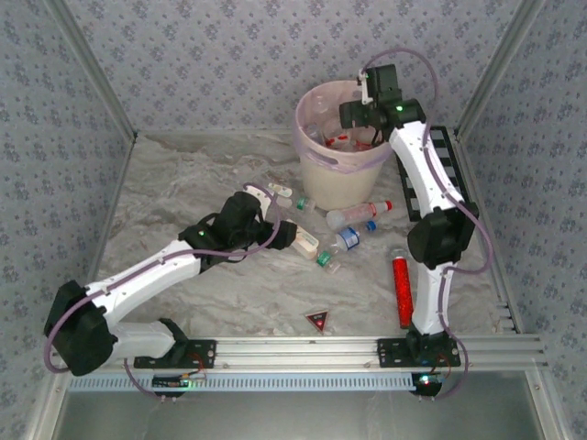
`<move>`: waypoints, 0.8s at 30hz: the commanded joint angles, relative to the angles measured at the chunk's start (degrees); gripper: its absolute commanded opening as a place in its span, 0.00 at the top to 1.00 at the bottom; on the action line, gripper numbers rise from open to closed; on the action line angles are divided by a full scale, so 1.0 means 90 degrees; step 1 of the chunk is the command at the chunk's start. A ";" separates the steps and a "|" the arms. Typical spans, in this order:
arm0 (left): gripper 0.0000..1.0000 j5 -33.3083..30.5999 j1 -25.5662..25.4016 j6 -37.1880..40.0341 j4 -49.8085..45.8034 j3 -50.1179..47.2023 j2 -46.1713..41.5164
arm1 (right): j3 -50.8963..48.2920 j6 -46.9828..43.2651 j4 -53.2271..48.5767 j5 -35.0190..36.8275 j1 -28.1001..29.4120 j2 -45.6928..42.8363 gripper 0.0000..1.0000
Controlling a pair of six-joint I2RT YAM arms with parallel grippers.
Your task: Put the plastic bottles in the bin
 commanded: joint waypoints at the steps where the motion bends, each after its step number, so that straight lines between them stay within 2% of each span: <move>1: 0.01 0.0030 0.0023 -0.0178 -0.0173 0.0317 0.0203 | 0.0286 0.0131 -0.0517 0.0019 -0.0070 -0.0584 0.00; 9: 0.01 -0.0216 0.0023 -0.0673 -0.0289 0.0351 0.0202 | 0.0055 0.0585 -0.0448 -0.0743 -0.0130 -0.1314 0.01; 12: 0.01 -0.0237 0.0026 -0.0714 -0.0129 0.0252 0.0201 | -0.0009 0.0754 -0.0038 -0.1407 -0.0106 -0.1331 0.12; 18: 0.01 -0.0150 0.0010 -0.0868 -0.0137 0.0269 0.0199 | 0.0730 0.1069 0.0158 -0.1606 -0.0054 -0.0400 0.44; 22: 0.01 -0.0190 0.0017 -0.1183 -0.0201 0.0109 0.0034 | 0.1160 0.1052 -0.0078 -0.1512 0.0038 0.0332 0.54; 24: 0.01 -0.0200 0.0000 -0.1510 -0.0173 -0.0030 -0.0012 | 0.1046 0.0929 -0.0153 -0.1274 0.0145 0.0556 0.56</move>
